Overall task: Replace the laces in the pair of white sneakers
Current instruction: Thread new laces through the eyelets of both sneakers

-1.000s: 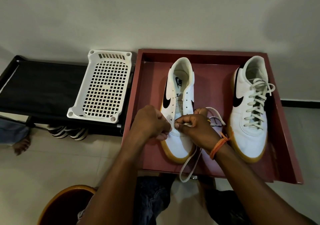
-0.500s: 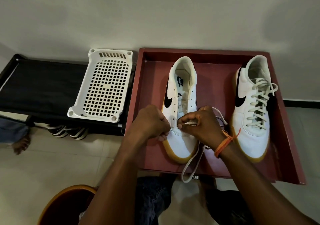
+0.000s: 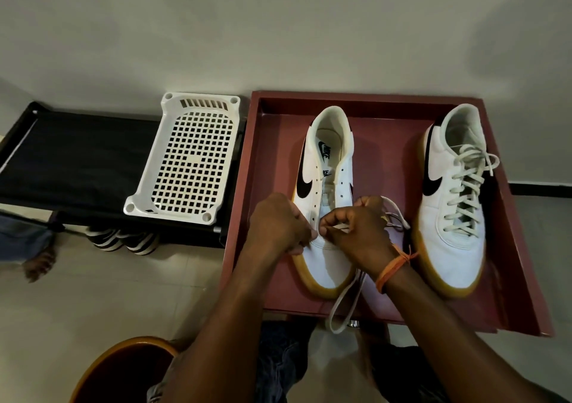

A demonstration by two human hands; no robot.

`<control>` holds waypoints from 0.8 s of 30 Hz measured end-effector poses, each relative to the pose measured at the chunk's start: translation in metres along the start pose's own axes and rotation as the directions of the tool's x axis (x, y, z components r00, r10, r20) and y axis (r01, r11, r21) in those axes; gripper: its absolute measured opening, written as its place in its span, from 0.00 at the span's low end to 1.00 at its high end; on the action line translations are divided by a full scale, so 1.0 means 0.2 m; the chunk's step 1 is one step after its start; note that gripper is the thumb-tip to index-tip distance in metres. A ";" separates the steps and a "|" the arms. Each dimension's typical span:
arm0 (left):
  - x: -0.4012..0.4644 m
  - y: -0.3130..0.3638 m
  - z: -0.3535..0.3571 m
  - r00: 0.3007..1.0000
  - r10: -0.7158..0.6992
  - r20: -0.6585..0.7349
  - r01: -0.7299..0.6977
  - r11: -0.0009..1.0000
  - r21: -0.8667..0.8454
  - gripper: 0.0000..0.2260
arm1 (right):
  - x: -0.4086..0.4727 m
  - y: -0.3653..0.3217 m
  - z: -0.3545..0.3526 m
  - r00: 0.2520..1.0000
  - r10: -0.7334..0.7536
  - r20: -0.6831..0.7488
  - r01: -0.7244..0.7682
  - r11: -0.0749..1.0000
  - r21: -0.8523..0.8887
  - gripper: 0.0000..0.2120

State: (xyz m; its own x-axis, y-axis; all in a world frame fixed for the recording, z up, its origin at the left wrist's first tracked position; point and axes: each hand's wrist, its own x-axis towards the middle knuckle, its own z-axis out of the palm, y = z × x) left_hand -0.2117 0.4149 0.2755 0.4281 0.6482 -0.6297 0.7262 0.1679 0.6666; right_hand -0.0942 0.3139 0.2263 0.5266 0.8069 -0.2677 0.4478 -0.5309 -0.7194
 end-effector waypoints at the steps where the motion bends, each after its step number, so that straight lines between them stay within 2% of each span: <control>1: 0.00 0.00 0.00 1.000 -0.006 0.003 0.006 1.000 0.004 0.06 | 0.00 0.00 -0.01 1.000 0.003 0.025 -0.003 1.000 0.012 0.11; 3: 0.01 0.01 -0.01 1.000 -0.018 0.009 0.018 0.999 0.042 0.05 | 0.01 0.00 -0.03 0.999 -0.018 0.044 0.020 0.999 -0.045 0.09; 5: 0.02 0.02 -0.04 0.999 0.045 0.009 -0.046 0.986 0.160 0.01 | 0.00 -0.01 -0.07 0.997 -0.039 0.061 0.045 0.994 -0.097 0.08; 7: 0.01 0.01 -0.08 0.992 0.120 -0.037 -0.108 0.965 0.239 0.07 | -0.01 -0.02 -0.10 0.997 -0.049 0.055 0.054 0.994 -0.090 0.06; 10: 0.01 -0.02 -0.22 0.972 0.138 -0.189 -0.100 0.975 0.199 0.11 | -0.02 -0.02 -0.13 0.998 -0.047 0.028 0.050 0.994 -0.102 0.05; 12: 0.01 -0.03 -0.32 0.911 0.159 -0.382 -0.121 0.985 0.122 0.13 | -0.03 -0.02 -0.13 0.999 -0.033 0.031 0.036 0.995 -0.093 0.04; 15: 0.00 -0.05 -0.39 0.699 0.208 -0.684 -0.240 0.970 0.050 0.14 | -0.02 -0.01 -0.12 0.999 -0.015 0.047 0.016 1.000 -0.011 0.05; 16: 0.00 -0.04 -0.39 0.670 0.190 -0.717 -0.263 0.965 0.010 0.14 | -0.02 -0.01 -0.11 0.999 -0.020 0.047 0.019 1.000 0.007 0.05; 17: 0.00 -0.03 -0.37 0.696 0.151 -0.702 -0.257 0.965 -0.048 0.14 | -0.02 -0.01 -0.11 0.999 -0.023 0.049 0.022 0.999 0.025 0.05; 20: 0.06 -0.02 -0.26 0.884 0.016 -0.467 -0.121 0.973 -0.196 0.04 | -0.01 0.01 -0.10 0.998 -0.044 0.048 0.040 0.996 0.083 0.06; 22: 0.07 -0.04 -0.19 0.938 -0.028 -0.345 -0.015 0.992 -0.122 0.13 | 0.00 0.02 -0.09 0.997 -0.067 0.044 0.063 0.994 0.086 0.09; 24: 0.03 -0.01 -0.15 0.932 0.009 -0.362 -0.013 1.000 -0.010 0.21 | 0.00 0.03 -0.09 0.996 -0.074 0.040 0.070 0.994 0.084 0.11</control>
State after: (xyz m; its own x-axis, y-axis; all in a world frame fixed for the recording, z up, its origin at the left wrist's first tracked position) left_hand -0.2260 0.4402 0.2822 0.2103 0.8747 -0.4366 0.7148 0.1671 0.6790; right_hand -0.0778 0.3057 0.2331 0.4629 0.8535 -0.2394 0.4213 -0.4495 -0.7877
